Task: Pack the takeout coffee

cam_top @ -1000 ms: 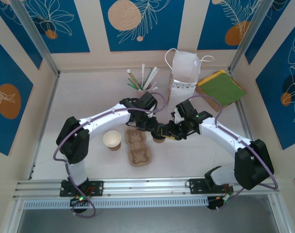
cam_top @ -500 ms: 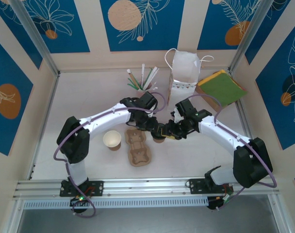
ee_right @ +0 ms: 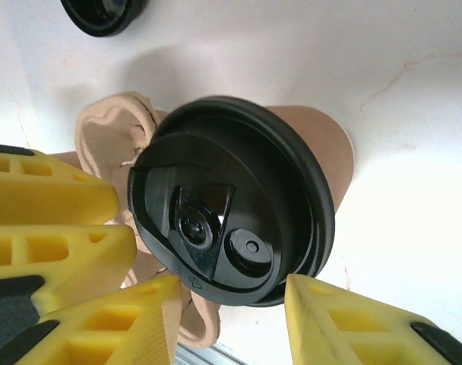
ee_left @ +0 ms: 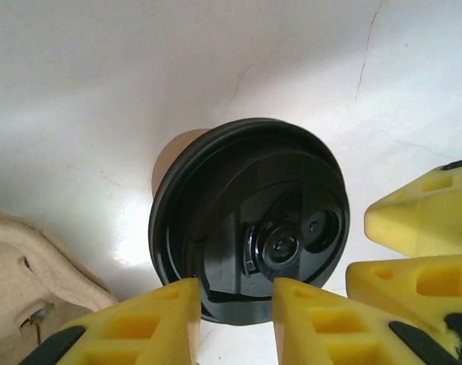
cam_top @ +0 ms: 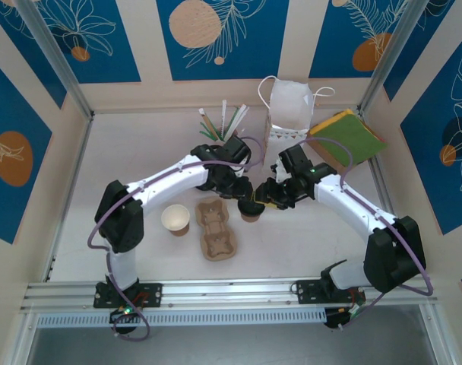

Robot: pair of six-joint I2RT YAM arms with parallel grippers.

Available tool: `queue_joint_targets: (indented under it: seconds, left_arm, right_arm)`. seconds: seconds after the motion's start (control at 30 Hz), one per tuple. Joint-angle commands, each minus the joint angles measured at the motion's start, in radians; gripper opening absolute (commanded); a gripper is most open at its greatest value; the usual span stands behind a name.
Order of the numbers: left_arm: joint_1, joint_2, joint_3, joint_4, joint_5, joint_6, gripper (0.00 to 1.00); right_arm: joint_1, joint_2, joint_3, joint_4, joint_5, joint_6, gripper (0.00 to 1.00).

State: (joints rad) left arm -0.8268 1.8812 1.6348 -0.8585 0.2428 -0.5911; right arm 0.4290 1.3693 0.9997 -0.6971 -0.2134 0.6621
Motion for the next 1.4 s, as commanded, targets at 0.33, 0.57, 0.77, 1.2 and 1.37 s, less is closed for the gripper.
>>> queue_joint_targets:
  seconds: [0.33,0.57,0.77,1.2,1.37]
  left_arm:
    - [0.023,0.072,0.083,-0.075,-0.033,0.073,0.30]
    - [0.022,0.091,0.092,-0.086,-0.041,0.088,0.29]
    - [0.023,0.105,0.061,-0.078,-0.048,0.089,0.26]
    - [0.021,0.087,-0.059,-0.022,-0.033,0.062,0.25]
    - [0.021,0.069,-0.041,-0.028,-0.030,0.057,0.25]
  right_arm:
    - [-0.026,0.093,0.081,-0.031,0.037,-0.061,0.41]
    - [-0.030,0.146,0.105,-0.025,0.047,-0.080,0.41]
    - [-0.031,0.171,0.080,-0.006,0.048,-0.088,0.36]
    - [-0.029,0.161,-0.020,0.024,0.044,-0.070,0.33]
    - [-0.029,0.132,0.001,0.009,0.046,-0.070,0.34]
